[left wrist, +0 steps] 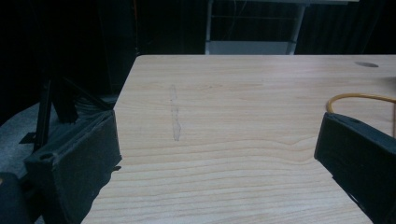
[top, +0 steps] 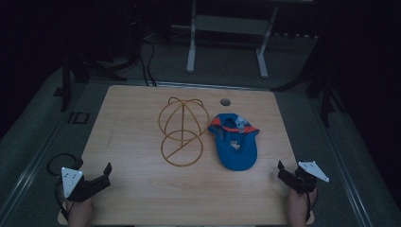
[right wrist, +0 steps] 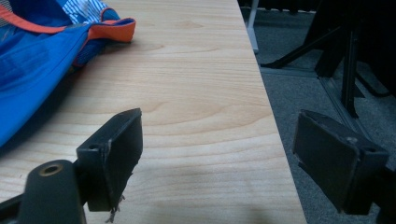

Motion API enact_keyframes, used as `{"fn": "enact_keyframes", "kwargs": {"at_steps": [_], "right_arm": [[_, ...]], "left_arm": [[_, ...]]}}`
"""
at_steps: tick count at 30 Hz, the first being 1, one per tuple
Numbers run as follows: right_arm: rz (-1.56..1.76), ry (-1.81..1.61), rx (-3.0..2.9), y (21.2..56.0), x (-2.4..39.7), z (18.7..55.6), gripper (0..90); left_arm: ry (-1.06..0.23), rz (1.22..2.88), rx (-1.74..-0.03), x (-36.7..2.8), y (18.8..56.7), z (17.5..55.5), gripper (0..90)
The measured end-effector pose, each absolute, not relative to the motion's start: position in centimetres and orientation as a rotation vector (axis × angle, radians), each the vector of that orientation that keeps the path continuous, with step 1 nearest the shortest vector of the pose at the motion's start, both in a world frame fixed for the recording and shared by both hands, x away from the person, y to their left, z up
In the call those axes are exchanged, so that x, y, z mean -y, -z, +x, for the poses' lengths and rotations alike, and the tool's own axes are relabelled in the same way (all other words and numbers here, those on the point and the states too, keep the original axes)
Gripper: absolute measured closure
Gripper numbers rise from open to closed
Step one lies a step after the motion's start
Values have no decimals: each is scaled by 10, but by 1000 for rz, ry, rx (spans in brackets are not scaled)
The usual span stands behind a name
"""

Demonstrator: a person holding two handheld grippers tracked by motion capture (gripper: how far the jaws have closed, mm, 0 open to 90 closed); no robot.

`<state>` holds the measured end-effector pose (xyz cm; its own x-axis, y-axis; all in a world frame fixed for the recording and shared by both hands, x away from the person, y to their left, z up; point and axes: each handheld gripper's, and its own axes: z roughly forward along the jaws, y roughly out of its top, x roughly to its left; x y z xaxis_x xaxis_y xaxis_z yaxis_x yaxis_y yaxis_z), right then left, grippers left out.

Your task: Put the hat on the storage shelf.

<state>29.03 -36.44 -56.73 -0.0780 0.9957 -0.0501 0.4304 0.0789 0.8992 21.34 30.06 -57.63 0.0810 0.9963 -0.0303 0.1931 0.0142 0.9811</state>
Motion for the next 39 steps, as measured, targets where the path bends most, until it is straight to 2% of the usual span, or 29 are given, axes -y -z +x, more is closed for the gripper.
{"fn": "enact_keyframes", "kwargs": {"at_steps": [11, 17, 28, 39], "right_arm": [[1476, -971, -1648, 566, 362, 293, 161], [1482, -1035, -1701, 550, 363, 296, 160], [1400, -1098, -1857, 515, 340, 333, 140], [1323, -1151, -1932, 497, 316, 364, 136]], "left_arm": [[-1021, 1378, -1293, -299, 576, 213, 6], [-1000, 1377, -1270, -296, 575, 213, 6], [-939, 1455, -1215, -283, 573, 213, 6], [-854, 1499, -1208, -275, 572, 215, 6]]}}
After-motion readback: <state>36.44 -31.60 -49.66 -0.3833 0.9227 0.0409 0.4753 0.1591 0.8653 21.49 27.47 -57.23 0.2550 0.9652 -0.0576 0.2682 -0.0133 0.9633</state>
